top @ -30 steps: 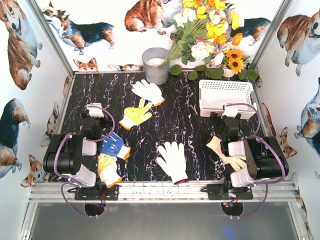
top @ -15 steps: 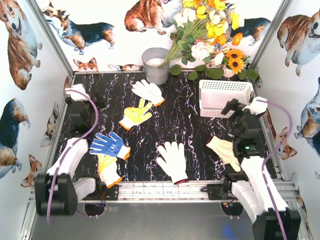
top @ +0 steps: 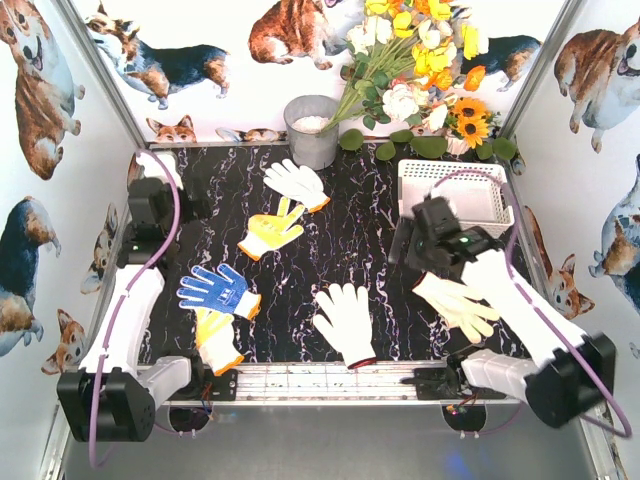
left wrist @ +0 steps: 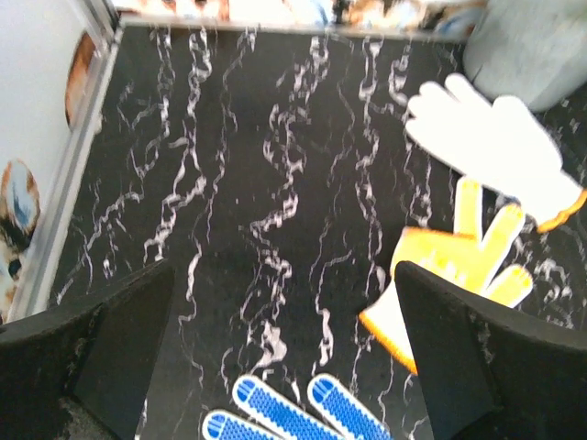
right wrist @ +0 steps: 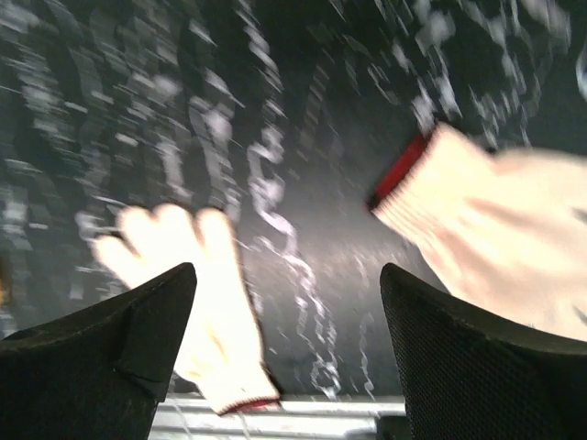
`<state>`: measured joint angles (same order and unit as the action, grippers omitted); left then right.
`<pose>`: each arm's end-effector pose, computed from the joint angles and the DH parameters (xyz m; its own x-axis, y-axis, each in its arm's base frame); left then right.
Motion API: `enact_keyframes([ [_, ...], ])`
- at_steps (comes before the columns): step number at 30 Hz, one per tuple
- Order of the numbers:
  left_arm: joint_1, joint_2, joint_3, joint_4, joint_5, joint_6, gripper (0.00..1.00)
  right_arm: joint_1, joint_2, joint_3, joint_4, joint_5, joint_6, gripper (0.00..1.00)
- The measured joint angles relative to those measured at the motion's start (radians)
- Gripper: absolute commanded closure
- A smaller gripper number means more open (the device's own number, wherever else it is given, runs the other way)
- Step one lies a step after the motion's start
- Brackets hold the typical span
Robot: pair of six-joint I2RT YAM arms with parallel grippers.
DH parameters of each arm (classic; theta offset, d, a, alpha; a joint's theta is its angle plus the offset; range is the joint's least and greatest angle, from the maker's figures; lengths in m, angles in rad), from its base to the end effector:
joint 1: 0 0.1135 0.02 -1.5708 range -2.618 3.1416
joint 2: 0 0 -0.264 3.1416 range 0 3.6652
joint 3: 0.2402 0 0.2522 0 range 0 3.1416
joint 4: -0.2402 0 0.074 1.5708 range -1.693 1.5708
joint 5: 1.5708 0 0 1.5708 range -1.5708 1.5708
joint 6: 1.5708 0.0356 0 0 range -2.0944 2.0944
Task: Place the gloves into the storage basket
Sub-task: Pick up the glove from the center of the board.
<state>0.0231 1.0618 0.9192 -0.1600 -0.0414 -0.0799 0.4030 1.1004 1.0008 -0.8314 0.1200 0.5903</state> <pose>0.2468 0.0072 0.3360 -0.2920 -0.0865 -0.9525 -0.0861 0.9942 -0.0639 0.1998 0.0805 0.2965 -0.7932 0.2626 -0.5495 0.1419 0.9571 0.2525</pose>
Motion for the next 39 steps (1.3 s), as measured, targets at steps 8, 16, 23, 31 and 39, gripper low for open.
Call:
enact_keyframes([
  [8, 0.000, -0.002, -0.095, 0.013, -0.006, 0.031, 0.00, 0.002, 0.105, -0.076, -0.150, 0.137, 0.138, 0.25],
  [16, 0.000, -0.034, -0.092, 0.000, -0.031, 0.046, 0.00, -0.087, 0.174, -0.188, -0.023, 0.156, 0.158, 0.37],
  [23, -0.001, -0.111, -0.093, -0.010, -0.069, 0.057, 0.00, -0.136, 0.244, -0.193, 0.068, 0.116, 0.110, 0.59],
  [31, -0.013, -0.131, -0.093, -0.014, -0.083, 0.059, 0.00, -0.099, 0.374, -0.188, 0.073, 0.130, 0.097, 0.60],
  [39, -0.015, -0.117, -0.093, -0.028, -0.091, 0.060, 0.00, -0.049, 0.428, -0.153, 0.076, 0.143, 0.101, 0.89],
])
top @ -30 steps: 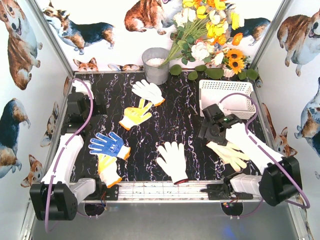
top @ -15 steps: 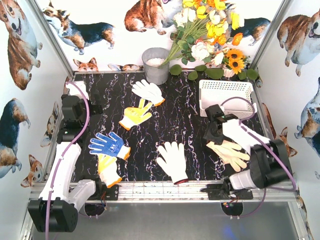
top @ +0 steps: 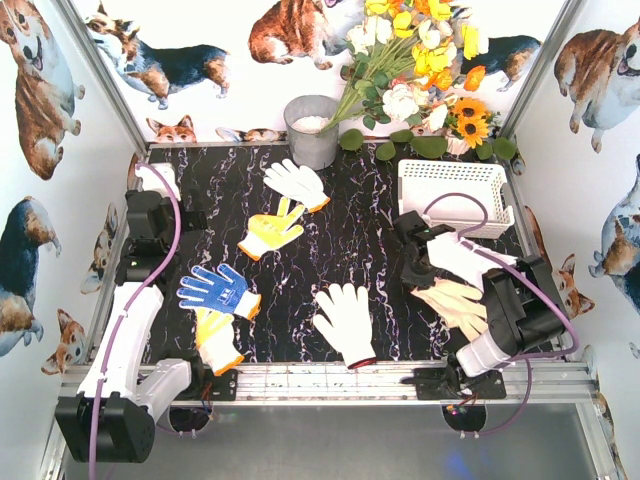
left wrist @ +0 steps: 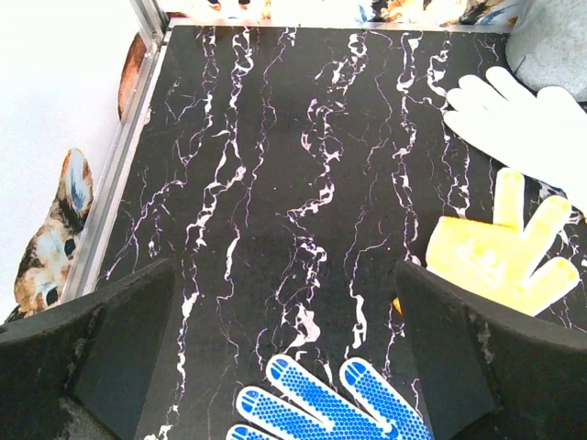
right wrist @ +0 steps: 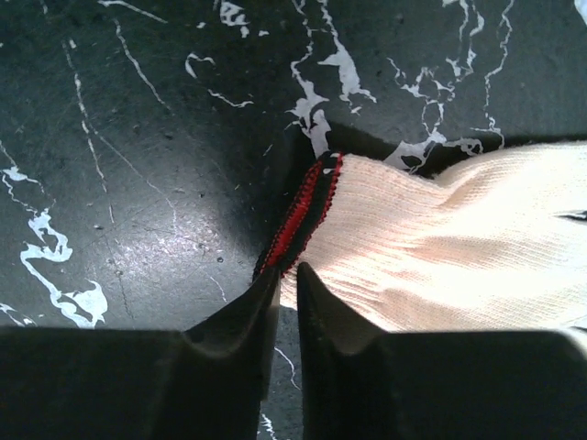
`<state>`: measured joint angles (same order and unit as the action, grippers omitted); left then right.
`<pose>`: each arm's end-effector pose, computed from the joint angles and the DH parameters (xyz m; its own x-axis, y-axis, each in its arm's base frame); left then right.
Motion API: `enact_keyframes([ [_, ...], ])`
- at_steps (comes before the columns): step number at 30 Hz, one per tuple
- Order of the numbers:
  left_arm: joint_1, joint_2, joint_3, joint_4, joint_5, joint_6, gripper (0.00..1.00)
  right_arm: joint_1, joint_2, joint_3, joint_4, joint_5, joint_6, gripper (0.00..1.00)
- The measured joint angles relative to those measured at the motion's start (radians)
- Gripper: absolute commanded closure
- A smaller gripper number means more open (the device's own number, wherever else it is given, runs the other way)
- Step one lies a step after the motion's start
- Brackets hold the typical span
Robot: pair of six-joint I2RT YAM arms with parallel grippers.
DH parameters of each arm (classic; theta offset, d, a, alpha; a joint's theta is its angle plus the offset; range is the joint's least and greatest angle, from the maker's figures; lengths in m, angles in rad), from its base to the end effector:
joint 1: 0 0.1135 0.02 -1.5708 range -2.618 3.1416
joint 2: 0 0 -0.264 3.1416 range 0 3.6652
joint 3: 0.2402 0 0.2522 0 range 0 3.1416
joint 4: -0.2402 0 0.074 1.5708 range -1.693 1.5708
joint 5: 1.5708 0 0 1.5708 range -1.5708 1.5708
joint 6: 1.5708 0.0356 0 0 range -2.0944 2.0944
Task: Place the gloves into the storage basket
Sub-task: Pick up the glove from the center of the board.
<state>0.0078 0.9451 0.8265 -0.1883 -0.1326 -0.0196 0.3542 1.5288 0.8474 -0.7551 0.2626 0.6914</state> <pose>0.2199 0.0064 0.3251 -0.2994 -0.0218 -0.9539 -0.1396 0.9900 0.0213 0.2391 0.0786 0.1622 -0.9088 0.3204 -0.2672 0.3597 0.9262 -0.1128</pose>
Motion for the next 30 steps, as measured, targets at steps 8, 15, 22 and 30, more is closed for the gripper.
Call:
enact_keyframes([
  [8, -0.012, 0.004, 0.000, -0.003, -0.008, 0.007, 0.00, 0.029, 0.005, 0.006, 0.006, 0.004, 0.008, 1.00],
  [15, -0.036, 0.035, 0.000, -0.004, -0.008, 0.016, 0.00, 0.046, -0.160, -0.053, 0.002, -0.069, 0.023, 1.00],
  [22, -0.059, 0.047, -0.001, -0.004, -0.012, 0.026, 0.00, 0.046, -0.349, -0.054, -0.001, -0.132, 0.024, 1.00],
  [30, -0.120, 0.048, -0.002, -0.001, 0.087, 0.041, 0.00, 0.051, -0.412, -0.053, 0.027, -0.236, 0.077, 1.00],
])
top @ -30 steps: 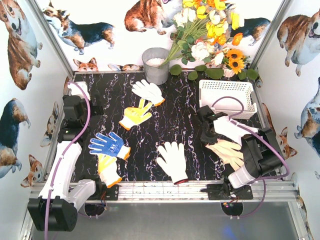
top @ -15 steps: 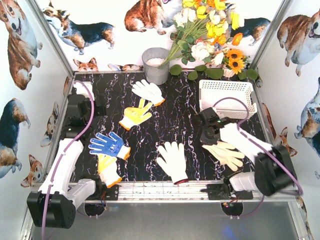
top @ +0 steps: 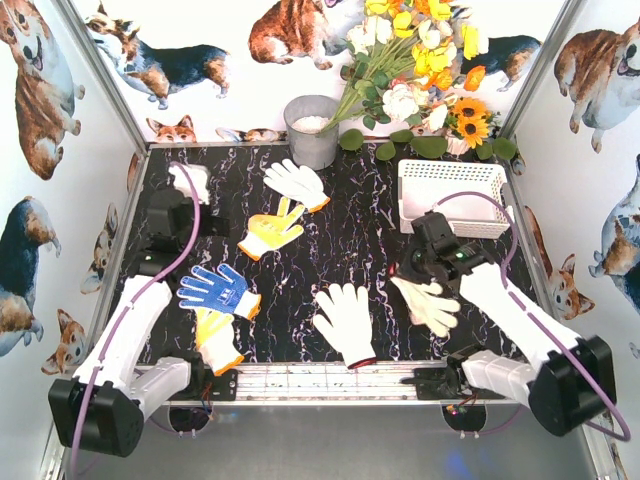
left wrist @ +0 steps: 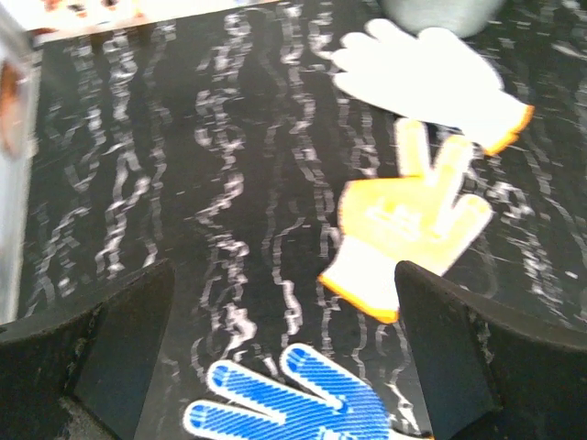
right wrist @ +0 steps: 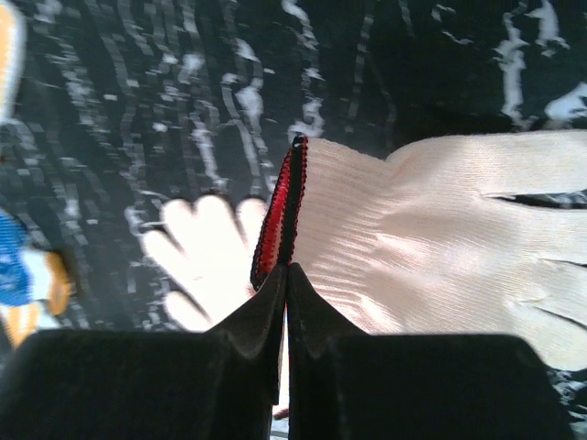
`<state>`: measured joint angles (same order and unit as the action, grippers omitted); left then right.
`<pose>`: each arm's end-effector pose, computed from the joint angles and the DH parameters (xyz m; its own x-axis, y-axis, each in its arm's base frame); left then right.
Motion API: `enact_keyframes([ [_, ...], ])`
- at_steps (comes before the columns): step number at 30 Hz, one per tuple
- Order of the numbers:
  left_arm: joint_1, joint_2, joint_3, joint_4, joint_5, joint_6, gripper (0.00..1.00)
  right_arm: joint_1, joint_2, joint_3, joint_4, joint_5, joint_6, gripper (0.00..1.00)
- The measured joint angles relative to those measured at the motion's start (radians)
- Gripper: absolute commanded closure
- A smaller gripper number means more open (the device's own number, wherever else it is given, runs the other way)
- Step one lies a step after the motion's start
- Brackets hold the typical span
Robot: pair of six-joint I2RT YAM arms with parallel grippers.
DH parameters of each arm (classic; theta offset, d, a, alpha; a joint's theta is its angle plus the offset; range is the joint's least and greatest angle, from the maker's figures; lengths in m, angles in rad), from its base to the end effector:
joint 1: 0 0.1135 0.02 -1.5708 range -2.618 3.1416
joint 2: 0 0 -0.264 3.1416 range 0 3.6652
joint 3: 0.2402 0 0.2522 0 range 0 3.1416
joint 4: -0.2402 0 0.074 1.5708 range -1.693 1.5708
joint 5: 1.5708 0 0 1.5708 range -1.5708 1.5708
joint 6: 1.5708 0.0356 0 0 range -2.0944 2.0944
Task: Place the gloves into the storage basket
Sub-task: Pick up the glove from the center of the board, then turn over the glove at the center of the board.
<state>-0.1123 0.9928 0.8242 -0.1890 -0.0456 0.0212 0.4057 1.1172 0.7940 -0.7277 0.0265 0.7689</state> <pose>0.2287 -0.0242 0.3143 -0.3463 0.0604 -0.9362 0.0769 0.9964 0.0358 0.1934 0.0820 0.2348 -0.8390 0.3961 -0.3730 0.2797 0.9020 0.3289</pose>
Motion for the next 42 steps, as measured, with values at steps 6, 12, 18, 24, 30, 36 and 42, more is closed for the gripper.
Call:
enact_keyframes([
  [6, -0.154, 0.026, -0.015, 0.034, 0.125, -0.124, 0.00, 0.020, -0.092, 0.000, 0.106, -0.049, 0.100, 1.00],
  [12, -0.486, 0.017, -0.214, 0.274, 0.134, -0.400, 0.00, 0.027, -0.120, -0.005, 0.211, -0.084, 0.192, 1.00],
  [18, -0.777, 0.123, -0.217, 0.445, 0.024, -0.521, 0.00, 0.034, -0.126, -0.005, 0.274, -0.096, 0.254, 1.00],
  [24, -0.886, 0.315, -0.177, 0.619, -0.042, -0.604, 0.00, 0.039, -0.168, -0.007, 0.307, -0.097, 0.285, 1.00],
  [30, -0.932, 0.463, -0.111, 0.726, -0.079, -0.657, 0.01, 0.039, -0.198, -0.007, 0.313, -0.093, 0.308, 1.00],
  [36, -0.954, 0.543, -0.027, 0.795, -0.103, -0.673, 0.24, 0.039, -0.216, -0.007, 0.314, -0.093, 0.316, 1.00],
  [42, -0.956, 0.603, -0.005, 0.794, -0.155, -0.673, 0.62, 0.040, -0.241, -0.007, 0.312, -0.093, 0.316, 1.00],
])
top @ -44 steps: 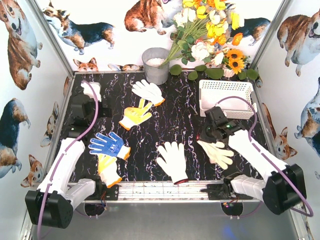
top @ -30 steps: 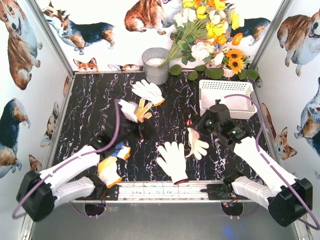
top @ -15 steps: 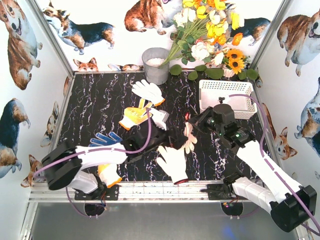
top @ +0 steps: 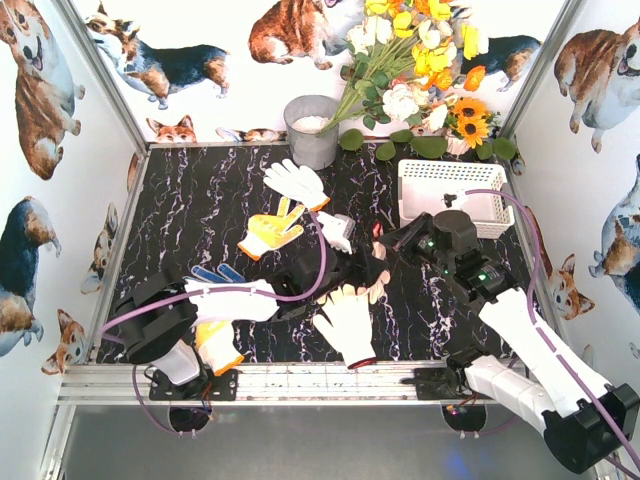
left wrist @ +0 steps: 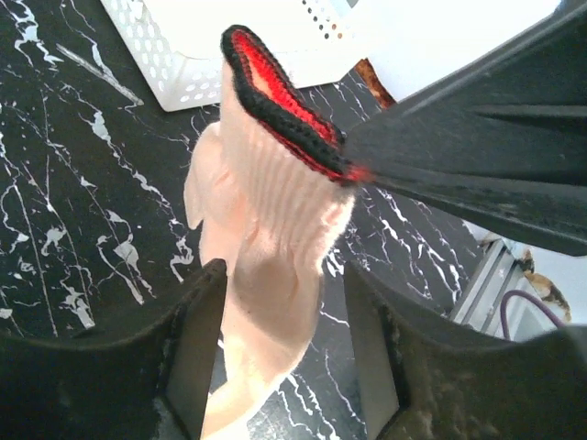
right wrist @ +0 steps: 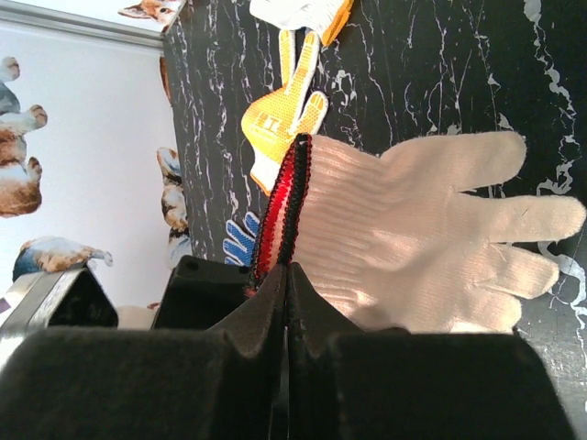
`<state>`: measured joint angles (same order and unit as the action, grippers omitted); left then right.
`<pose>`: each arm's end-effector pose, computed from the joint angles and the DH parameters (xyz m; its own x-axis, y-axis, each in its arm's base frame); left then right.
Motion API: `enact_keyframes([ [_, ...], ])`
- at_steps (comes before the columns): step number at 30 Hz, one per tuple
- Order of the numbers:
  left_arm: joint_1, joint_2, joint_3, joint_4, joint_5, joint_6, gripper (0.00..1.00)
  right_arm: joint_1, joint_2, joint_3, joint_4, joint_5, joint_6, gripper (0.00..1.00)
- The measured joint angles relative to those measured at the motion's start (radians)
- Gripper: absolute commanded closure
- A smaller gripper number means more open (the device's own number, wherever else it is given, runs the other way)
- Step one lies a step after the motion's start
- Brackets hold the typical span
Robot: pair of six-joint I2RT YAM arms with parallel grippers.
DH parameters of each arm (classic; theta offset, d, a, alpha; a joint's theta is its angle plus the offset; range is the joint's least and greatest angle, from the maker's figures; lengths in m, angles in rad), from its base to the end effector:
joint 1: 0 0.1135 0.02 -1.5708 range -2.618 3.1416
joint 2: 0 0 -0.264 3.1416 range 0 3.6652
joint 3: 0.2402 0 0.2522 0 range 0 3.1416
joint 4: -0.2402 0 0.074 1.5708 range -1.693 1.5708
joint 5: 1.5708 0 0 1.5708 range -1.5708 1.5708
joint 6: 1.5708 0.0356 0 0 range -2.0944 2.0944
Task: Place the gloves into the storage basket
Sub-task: Turn over the glove at the center of the board.
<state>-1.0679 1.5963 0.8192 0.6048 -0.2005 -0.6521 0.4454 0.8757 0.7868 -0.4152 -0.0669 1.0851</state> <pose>0.1752 -0.3039 0.2298 -0.5294 -0.2716 -0.8038 0.5572 0.6032 -0.5707 0.1760 0.0866 0.3014 -0.6303 0.6769 -0.3802 0.1602 0.5926 0.7894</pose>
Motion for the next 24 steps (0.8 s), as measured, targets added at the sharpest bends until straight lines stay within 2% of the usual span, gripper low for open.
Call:
enact_keyframes([
  [2, 0.000, 0.009, 0.007, -0.007, -0.014, 0.006, 0.77, 0.000, -0.010, 0.000, -0.005, 0.001, -0.005, 1.00],
  [5, 0.000, 0.011, 0.027, -0.013, -0.032, 0.022, 0.92, 0.000, -0.034, -0.003, -0.022, 0.011, -0.011, 1.00],
  [7, -0.001, 0.011, 0.037, -0.016, -0.042, 0.032, 1.00, 0.000, -0.062, -0.016, -0.031, 0.019, -0.018, 1.00],
  [9, -0.001, 0.006, 0.038, -0.029, -0.053, 0.045, 1.00, 0.000, -0.085, -0.018, -0.050, 0.023, -0.040, 0.99],
  [12, -0.001, -0.023, 0.037, -0.069, -0.073, 0.068, 1.00, 0.000, -0.104, -0.009, -0.103, 0.036, -0.092, 0.83],
  [18, 0.023, -0.164, 0.016, -0.149, -0.050, 0.112, 1.00, 0.000, -0.108, 0.054, -0.227, 0.064, -0.218, 0.42],
  [21, 0.061, -0.235, 0.016, -0.211, 0.017, 0.140, 1.00, 0.000, -0.110, 0.088, -0.266, 0.067, -0.283, 0.27],
  [24, 0.123, -0.303, 0.016, -0.293, 0.119, 0.173, 1.00, 0.000, -0.106, 0.121, -0.283, 0.045, -0.362, 0.20],
])
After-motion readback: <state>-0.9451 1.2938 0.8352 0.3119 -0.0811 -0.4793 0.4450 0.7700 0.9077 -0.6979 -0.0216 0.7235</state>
